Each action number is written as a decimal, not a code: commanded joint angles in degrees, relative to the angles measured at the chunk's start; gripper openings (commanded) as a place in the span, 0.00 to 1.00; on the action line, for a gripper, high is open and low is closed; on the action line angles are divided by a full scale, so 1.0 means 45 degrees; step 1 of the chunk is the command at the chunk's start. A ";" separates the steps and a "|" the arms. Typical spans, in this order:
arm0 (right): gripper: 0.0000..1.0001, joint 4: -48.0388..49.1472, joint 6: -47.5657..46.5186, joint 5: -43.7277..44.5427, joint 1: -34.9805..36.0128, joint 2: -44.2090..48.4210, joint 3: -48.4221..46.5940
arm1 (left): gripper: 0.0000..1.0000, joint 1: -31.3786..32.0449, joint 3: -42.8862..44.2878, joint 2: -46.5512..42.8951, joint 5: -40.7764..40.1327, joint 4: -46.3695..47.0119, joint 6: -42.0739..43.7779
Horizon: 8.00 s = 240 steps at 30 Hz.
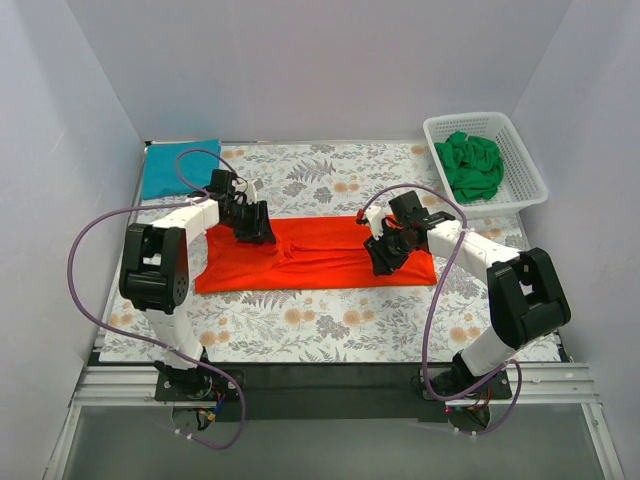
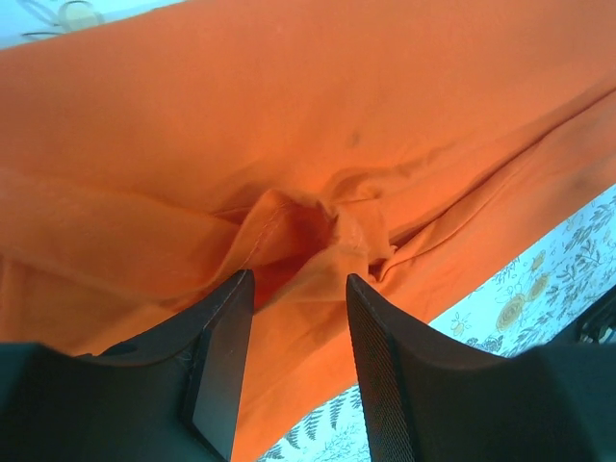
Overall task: Fold and stack the t-shirts
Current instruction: Fold the tshirt
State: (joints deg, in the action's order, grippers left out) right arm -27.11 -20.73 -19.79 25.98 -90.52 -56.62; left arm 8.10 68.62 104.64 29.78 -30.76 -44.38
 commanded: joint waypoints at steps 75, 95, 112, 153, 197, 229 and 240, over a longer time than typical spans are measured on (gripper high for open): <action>0.41 -0.0010 -0.0081 0.0101 -0.0323 0.0409 0.0610 | 0.21 0.1579 0.0356 0.0944 -0.2926 0.2852 0.1913; 0.40 -0.0907 -0.0861 0.1682 -0.0695 -0.1738 -0.1909 | 0.37 -0.0002 -0.1340 -0.3583 -0.3060 -0.0625 0.1836; 0.29 -0.1592 -0.1507 0.1508 0.0144 -0.1896 0.0315 | 0.01 0.0017 -0.0291 0.0336 -0.3649 -0.1034 0.1190; 0.31 -0.1942 -0.1623 -0.5170 0.6141 -0.2073 -0.1106 | 0.25 0.1364 0.5572 0.2958 -0.1852 -0.0605 0.0702; 0.35 0.2588 0.4353 -0.1051 -0.1436 -1.1758 -1.3041 | 0.31 0.0935 0.9534 0.7664 -0.1950 -0.1250 0.0312; 0.98 -0.0261 -0.1426 -0.2220 -0.1417 -0.0418 -0.8495 | 0.92 0.0192 0.1865 -0.4441 0.0746 0.2403 0.2987; 0.89 -0.2139 -0.4436 -0.1440 0.1862 0.4020 -0.0413 | 0.93 0.1088 -0.4754 -0.9499 0.4379 -0.0782 0.8297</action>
State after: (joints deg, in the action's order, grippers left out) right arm -33.28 -36.27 -26.26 30.72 -78.02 -64.10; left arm 10.20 54.54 69.95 44.01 -30.44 -17.12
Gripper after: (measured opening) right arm 0.931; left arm 0.935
